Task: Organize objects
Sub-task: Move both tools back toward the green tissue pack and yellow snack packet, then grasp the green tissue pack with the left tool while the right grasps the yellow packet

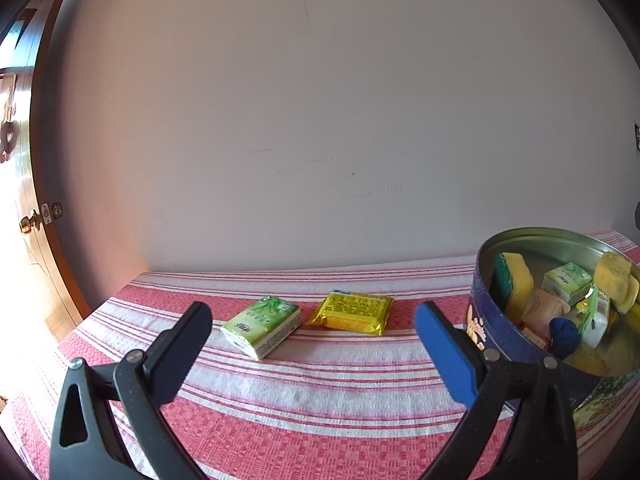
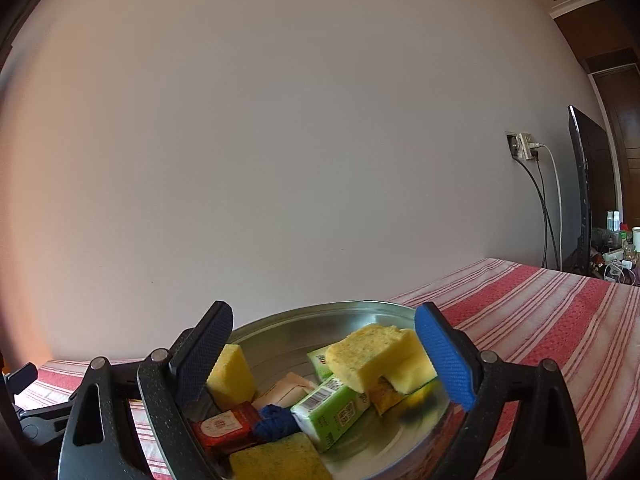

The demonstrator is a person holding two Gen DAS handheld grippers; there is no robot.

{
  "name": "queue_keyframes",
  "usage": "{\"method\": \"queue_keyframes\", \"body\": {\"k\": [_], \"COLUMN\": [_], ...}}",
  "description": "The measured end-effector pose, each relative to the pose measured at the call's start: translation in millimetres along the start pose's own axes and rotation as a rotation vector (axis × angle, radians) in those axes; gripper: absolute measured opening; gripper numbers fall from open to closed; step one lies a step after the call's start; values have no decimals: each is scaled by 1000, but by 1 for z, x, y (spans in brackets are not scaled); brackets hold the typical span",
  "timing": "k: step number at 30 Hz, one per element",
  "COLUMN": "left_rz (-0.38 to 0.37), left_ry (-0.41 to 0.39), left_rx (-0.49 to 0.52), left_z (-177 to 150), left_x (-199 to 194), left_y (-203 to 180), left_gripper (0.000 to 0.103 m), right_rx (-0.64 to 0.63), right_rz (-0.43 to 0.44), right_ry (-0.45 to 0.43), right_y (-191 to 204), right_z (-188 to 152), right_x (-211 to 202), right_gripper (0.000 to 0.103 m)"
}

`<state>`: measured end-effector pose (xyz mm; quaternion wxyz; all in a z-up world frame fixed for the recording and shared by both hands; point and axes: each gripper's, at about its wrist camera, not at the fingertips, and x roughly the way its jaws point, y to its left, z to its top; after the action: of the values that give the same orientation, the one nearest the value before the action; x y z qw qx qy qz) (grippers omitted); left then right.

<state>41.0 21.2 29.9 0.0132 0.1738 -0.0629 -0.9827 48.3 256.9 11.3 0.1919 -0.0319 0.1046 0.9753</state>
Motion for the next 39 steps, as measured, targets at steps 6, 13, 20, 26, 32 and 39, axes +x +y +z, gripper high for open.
{"method": "queue_keyframes", "body": {"k": [6, 13, 20, 26, 32, 39], "left_rz": [48, 87, 72, 23, -20, -34], "left_ry": [21, 77, 163, 237, 303, 456], "left_rx": [-15, -88, -152, -113, -47, -27], "left_z": [0, -3, -8, -8, -3, -7], "left_x": [13, 33, 59, 84, 116, 162], "left_y": [35, 82, 112, 105, 85, 75], "left_gripper": [102, 102, 102, 102, 102, 86], "right_rx": [-26, -22, -17, -25, 3, -34], "right_rz": [71, 125, 154, 170, 168, 195], "right_ry": [-2, 44, 119, 178, 204, 180], "right_y": [44, 81, 106, 115, 108, 116], "right_z": [-9, -19, -27, -33, -32, -33], "right_x": [-2, 7, 25, 36, 42, 37], "right_gripper": [94, 94, 94, 94, 94, 94]}}
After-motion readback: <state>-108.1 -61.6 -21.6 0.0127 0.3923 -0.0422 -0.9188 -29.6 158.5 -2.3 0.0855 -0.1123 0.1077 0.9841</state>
